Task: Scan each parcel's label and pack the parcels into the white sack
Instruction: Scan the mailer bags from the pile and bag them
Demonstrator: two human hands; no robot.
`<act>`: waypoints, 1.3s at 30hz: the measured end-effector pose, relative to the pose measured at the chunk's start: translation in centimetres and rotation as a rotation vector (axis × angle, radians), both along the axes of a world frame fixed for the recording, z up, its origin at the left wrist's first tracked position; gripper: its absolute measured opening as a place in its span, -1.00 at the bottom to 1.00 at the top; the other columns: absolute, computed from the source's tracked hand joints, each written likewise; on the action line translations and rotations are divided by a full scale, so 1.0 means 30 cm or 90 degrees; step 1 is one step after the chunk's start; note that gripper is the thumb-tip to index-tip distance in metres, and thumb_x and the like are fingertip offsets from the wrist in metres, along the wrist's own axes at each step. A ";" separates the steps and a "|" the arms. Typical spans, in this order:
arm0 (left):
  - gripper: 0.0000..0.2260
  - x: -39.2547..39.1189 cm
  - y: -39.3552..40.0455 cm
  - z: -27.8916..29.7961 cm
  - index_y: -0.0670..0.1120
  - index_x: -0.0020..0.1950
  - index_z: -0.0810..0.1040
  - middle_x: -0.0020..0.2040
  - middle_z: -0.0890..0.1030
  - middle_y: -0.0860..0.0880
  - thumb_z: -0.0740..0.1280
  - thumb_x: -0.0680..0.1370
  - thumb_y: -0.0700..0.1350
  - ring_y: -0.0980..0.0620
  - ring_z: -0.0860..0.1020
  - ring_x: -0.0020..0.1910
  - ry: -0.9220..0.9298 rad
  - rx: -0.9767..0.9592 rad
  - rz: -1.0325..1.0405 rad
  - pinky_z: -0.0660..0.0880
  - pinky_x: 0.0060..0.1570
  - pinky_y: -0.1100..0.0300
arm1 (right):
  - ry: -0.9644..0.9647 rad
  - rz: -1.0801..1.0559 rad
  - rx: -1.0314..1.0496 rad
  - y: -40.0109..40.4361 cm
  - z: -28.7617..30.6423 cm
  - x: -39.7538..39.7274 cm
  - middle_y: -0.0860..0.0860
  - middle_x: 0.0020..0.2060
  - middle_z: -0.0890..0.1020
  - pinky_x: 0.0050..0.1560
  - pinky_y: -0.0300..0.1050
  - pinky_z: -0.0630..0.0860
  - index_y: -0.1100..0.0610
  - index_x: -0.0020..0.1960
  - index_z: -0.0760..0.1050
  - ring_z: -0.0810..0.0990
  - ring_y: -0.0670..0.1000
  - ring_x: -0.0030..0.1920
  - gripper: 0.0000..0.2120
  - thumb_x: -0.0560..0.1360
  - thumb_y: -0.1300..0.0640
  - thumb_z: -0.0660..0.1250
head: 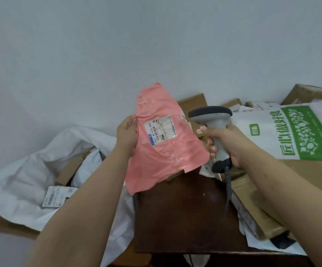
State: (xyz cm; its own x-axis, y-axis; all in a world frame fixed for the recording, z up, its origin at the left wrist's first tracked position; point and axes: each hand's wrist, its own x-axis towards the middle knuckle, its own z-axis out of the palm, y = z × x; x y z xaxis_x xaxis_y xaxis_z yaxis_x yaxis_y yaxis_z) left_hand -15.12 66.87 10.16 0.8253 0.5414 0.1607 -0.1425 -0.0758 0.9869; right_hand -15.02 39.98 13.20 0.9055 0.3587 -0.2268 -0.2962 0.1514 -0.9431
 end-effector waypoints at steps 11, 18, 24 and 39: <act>-0.90 -0.178 0.178 -0.003 -0.04 -0.01 0.58 -0.03 0.65 -0.07 0.27 0.63 -0.13 -0.01 0.60 -0.02 0.072 0.073 0.019 0.54 0.17 0.01 | -0.189 0.114 -0.196 0.131 -0.003 -0.130 0.14 -0.47 0.45 -0.51 -0.14 0.42 0.25 -0.21 0.44 0.39 0.01 -0.56 -0.81 0.51 0.23 0.40; -0.81 -0.270 0.229 0.025 -0.26 0.09 0.61 -0.09 0.60 -0.18 0.30 0.61 -0.15 -0.03 0.53 -0.11 0.164 0.185 -0.162 0.49 -0.01 0.07 | -0.214 -0.082 -0.214 0.183 -0.039 -0.148 0.13 -0.43 0.53 -0.56 -0.19 0.47 0.34 -0.03 0.53 0.46 -0.07 -0.60 -0.69 0.42 0.14 0.53; -0.81 -0.300 0.111 0.106 -0.09 -0.01 0.67 -0.09 0.69 -0.09 0.31 0.61 -0.04 0.13 0.59 -0.14 0.246 0.382 -0.366 0.56 -0.02 0.14 | -0.342 -0.077 -0.238 0.237 -0.039 -0.181 0.08 -0.18 0.64 -0.47 -0.27 0.49 0.17 0.11 0.51 0.57 -0.16 -0.45 -0.43 0.23 0.01 0.65; -0.24 -0.315 0.088 0.087 0.16 0.35 0.47 0.40 0.41 -0.02 0.38 0.21 0.43 0.02 0.32 0.42 0.190 0.543 0.006 0.26 0.43 -0.03 | -0.112 -0.270 -0.192 0.213 -0.066 -0.122 0.09 -0.15 0.58 -0.30 -0.12 0.43 0.19 0.07 0.43 0.59 0.11 -0.17 -0.60 0.39 0.09 0.56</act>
